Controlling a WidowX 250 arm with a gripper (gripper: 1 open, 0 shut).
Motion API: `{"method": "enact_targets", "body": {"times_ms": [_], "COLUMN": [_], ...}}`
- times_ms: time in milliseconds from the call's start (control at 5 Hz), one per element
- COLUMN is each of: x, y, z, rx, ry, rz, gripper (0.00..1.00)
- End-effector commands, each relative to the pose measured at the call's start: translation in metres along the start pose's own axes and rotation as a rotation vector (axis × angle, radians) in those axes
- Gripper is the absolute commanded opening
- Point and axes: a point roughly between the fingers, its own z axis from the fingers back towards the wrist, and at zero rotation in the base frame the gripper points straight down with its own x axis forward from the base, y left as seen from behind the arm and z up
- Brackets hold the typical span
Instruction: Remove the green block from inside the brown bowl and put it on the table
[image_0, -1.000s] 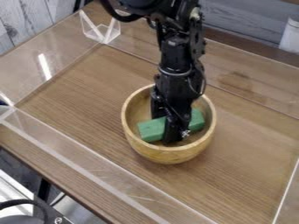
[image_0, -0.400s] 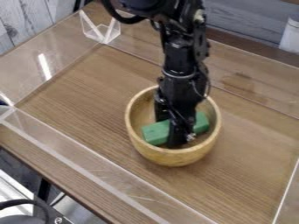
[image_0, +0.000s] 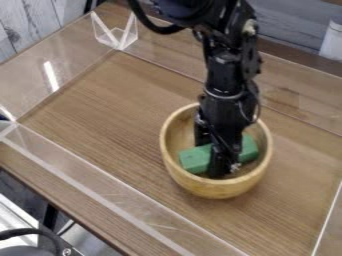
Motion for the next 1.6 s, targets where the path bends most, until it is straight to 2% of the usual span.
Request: {"method": "enact_targets", "body": {"times_ms": [0,1000,1400], "x": [0.009,0.008,0.005], "y": [0.002,0.016,0.019], "z": [0.004,-0.004,0.002], "rx": [0.011,0.019,0.028], "ry": [-0.027,-0.004,-0.015], "rz": [0.001,0.077,0.089], "gripper": [0.0,0.0,0.0]}}
